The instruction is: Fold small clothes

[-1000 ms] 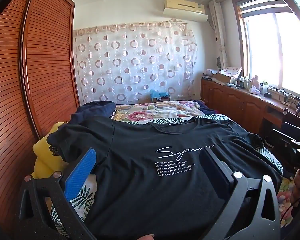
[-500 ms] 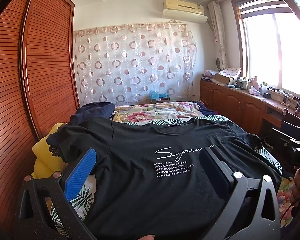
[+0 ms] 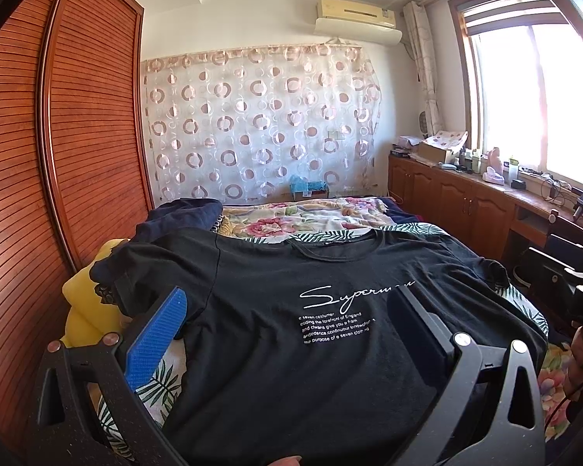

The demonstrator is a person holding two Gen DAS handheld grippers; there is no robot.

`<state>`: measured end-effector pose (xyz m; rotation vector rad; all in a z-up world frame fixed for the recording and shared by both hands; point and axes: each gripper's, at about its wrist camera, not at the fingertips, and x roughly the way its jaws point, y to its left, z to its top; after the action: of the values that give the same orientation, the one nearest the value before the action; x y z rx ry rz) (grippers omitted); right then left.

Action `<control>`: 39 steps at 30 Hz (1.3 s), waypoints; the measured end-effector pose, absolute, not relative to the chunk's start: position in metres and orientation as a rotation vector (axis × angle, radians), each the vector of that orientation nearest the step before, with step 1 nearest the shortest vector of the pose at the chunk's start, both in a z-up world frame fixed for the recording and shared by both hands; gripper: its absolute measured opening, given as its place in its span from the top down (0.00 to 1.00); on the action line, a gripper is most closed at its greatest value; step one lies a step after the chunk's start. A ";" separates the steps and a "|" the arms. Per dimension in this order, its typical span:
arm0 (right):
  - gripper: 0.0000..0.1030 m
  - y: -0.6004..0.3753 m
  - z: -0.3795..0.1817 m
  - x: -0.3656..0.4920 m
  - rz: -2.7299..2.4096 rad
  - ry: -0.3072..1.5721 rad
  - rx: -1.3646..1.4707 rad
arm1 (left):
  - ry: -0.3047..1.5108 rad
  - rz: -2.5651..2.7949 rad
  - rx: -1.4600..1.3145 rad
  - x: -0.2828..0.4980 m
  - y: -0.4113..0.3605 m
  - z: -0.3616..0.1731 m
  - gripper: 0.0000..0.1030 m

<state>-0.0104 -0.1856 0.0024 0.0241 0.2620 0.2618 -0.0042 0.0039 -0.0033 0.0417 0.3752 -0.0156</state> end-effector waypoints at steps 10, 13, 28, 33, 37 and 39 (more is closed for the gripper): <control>0.00 -0.185 0.002 -0.010 0.262 0.261 0.025 | 0.374 -0.016 0.041 -0.004 0.003 -0.002 0.00; 0.00 -0.185 0.002 -0.010 0.262 0.262 0.026 | 0.373 -0.016 0.041 -0.005 0.003 -0.002 0.00; 0.00 -0.185 0.003 -0.010 0.263 0.260 0.027 | 0.372 -0.014 0.043 -0.005 0.002 -0.003 0.00; 0.00 -0.183 0.003 -0.009 0.264 0.259 0.027 | 0.373 -0.015 0.042 -0.005 0.002 -0.002 0.00; 0.00 -0.181 0.003 -0.008 0.267 0.258 0.028 | 0.371 -0.015 0.042 -0.005 0.002 -0.002 0.00; 0.00 -0.182 0.003 -0.008 0.267 0.259 0.028 | 0.372 -0.014 0.042 -0.005 0.002 -0.002 0.00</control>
<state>-0.0076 -0.1816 0.0031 0.0284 0.2585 0.2669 -0.0049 0.0020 -0.0025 0.0424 0.3716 -0.0144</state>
